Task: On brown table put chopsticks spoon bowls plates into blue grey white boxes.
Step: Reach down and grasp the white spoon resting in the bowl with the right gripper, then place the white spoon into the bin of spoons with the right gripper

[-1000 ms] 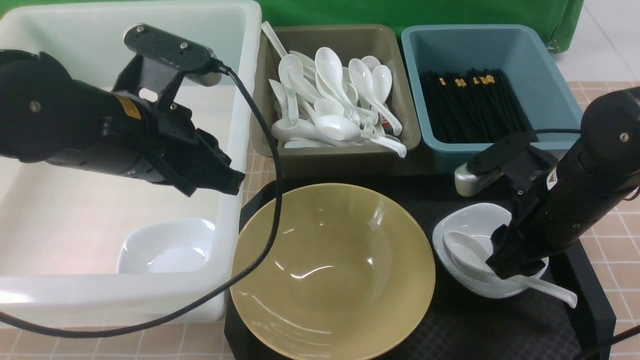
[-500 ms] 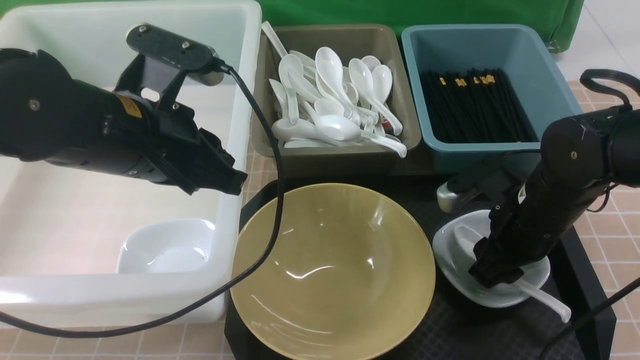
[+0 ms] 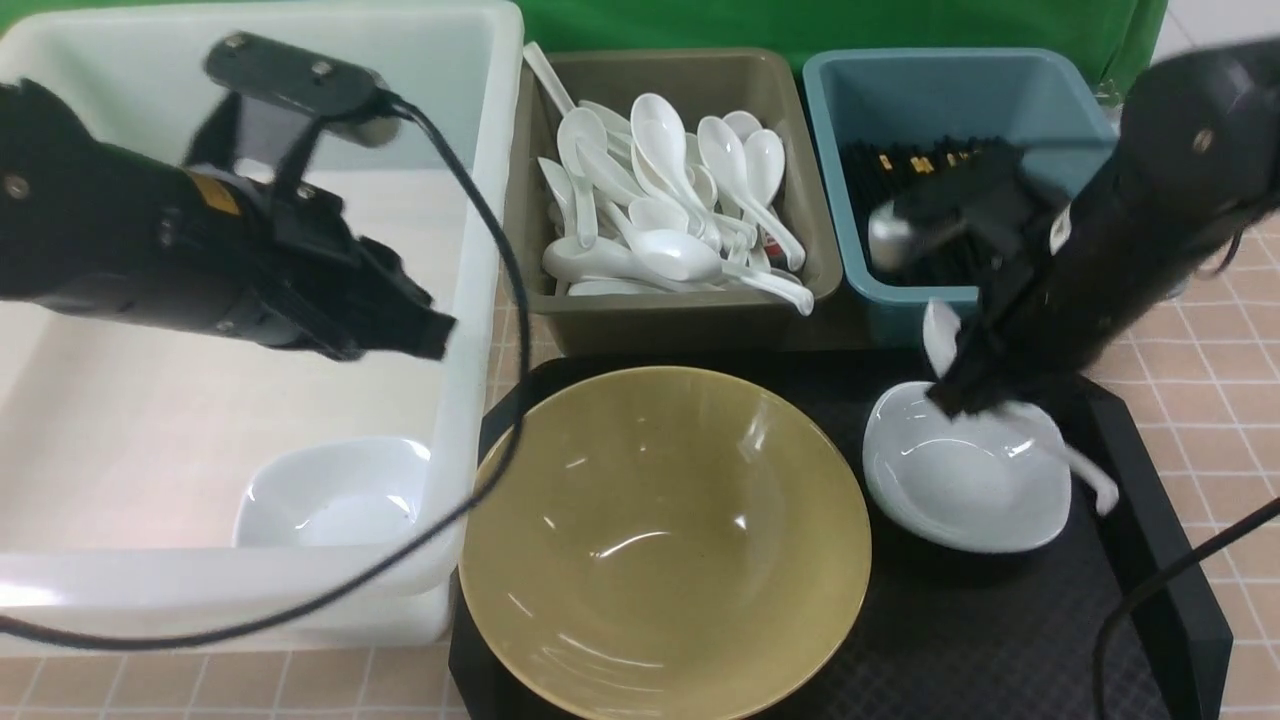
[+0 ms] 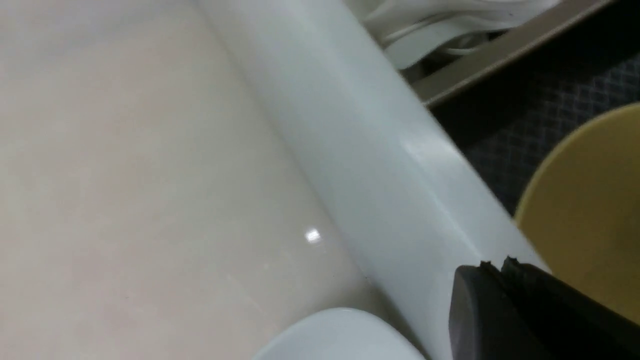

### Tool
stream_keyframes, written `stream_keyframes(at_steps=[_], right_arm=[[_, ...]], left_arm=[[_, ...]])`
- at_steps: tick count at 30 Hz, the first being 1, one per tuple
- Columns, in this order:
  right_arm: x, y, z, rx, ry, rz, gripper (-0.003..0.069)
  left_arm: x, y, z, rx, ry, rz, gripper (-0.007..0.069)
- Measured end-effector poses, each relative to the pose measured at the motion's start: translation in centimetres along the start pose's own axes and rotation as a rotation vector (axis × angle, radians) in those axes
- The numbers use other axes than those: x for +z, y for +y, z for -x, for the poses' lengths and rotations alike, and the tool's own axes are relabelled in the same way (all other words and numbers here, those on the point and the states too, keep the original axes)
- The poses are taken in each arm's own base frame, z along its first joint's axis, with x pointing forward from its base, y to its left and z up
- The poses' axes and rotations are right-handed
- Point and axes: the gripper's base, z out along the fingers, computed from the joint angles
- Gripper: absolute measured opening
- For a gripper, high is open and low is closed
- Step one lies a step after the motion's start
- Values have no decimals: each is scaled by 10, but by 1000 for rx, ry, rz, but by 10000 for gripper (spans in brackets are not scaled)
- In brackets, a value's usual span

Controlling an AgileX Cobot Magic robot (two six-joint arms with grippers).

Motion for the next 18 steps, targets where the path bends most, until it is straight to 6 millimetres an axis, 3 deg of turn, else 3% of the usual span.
stream_keyframes(at_steps=[4, 5, 8, 12, 15, 17, 18], right_arm=[[-30, -6, 27, -2, -162, -39, 67], [-30, -6, 28, -1, -167, -38, 67], [-39, -7, 61, 45, -381, -6, 67], [-28, -8, 95, 112, -576, 26, 67], [-5, -8, 123, 144, -679, 17, 72], [2, -9, 131, 148, -704, 11, 87], [15, -11, 143, 151, -722, 9, 123]], left_arm=[[-6, 22, 3, -100, -39, 26, 1], [-6, 23, 3, -105, -43, 27, 1], [-6, 21, 6, -109, -79, -9, 1], [-5, 17, 10, -117, -110, -68, 1], [-4, 13, 12, -105, -132, -113, 1], [-5, 11, 13, -101, -136, -130, 1], [-5, 10, 13, -95, -138, -149, 1]])
